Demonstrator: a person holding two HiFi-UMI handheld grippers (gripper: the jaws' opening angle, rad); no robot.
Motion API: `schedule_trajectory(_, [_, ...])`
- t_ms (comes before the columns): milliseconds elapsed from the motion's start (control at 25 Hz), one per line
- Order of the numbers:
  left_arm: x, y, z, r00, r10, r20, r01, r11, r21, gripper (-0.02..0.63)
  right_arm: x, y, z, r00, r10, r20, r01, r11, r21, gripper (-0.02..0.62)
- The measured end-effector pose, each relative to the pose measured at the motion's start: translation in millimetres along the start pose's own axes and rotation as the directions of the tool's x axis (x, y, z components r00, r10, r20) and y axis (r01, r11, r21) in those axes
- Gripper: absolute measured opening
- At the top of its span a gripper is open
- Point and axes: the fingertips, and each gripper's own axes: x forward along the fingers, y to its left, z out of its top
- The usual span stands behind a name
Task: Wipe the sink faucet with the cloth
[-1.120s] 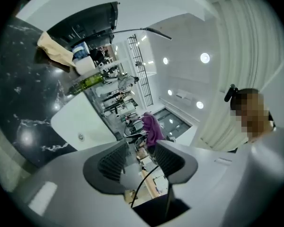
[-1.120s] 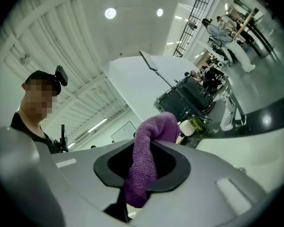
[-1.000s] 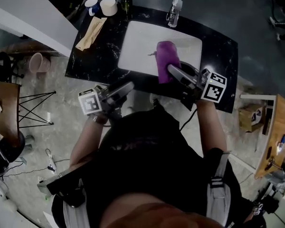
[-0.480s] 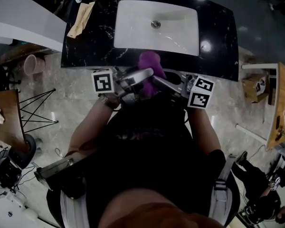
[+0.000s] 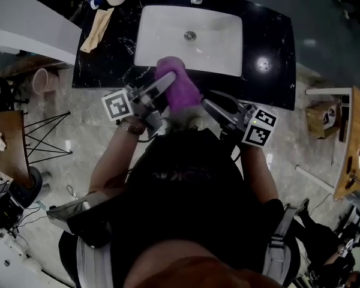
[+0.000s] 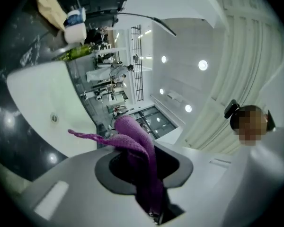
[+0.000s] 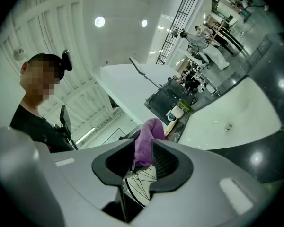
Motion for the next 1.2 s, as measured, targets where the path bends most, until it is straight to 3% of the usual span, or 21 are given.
schedule_trajectory(80, [0.5,1.0,17.8,0.997,0.065,0.03,-0.067,0.994,0.09,0.084,-19.5,-10.8,9.4,0.999,-0.011,0.033,0.01,1.0,0.029,0.053])
schedule_trajectory(200, [2.9,2.6,49.4,0.99,0.134,0.052,-0.142,0.965,0.22,0.084,-39.5,-27.2,16.0,0.997,-0.018,0.078,0.013,0.998,0.064,0.016])
schedule_trajectory(320, [12.6,6.2,90.7,0.982,0.17,0.08,-0.187,0.93,0.316,0.084,-50.1,-44.5,19.7,0.993,-0.042,0.113,0.033,0.996,0.082,0.011])
schedule_trajectory(600, [59.0,11.7,186.9,0.97,0.223,0.092,-0.24,0.855,0.459,0.081,-65.0,-61.1,20.7,0.971,-0.13,0.199,0.104,0.985,0.14,0.011])
schedule_trajectory(720, [94.4,26.5,226.9,0.968,0.234,0.087,-0.248,0.859,0.448,0.081,-72.0,-73.5,31.6,0.946,-0.202,0.254,0.162,0.972,0.171,0.011])
schedule_trajectory(840, [132.6,50.8,261.5,0.973,0.227,0.04,-0.223,0.883,0.413,0.081,-73.6,-81.8,45.1,0.907,-0.273,0.32,0.217,0.956,0.198,0.011])
schedule_trajectory(1000, [179.1,81.0,301.8,0.979,0.203,-0.031,-0.177,0.909,0.379,0.081,-75.7,-89.6,56.7,0.842,-0.37,0.392,0.3,0.926,0.229,0.011])
schedule_trajectory(1200, [227.7,119.9,325.2,0.967,0.198,-0.16,-0.135,0.931,0.338,0.083,-87.0,-99.6,52.7,0.757,-0.487,0.437,0.389,0.872,0.297,0.011])
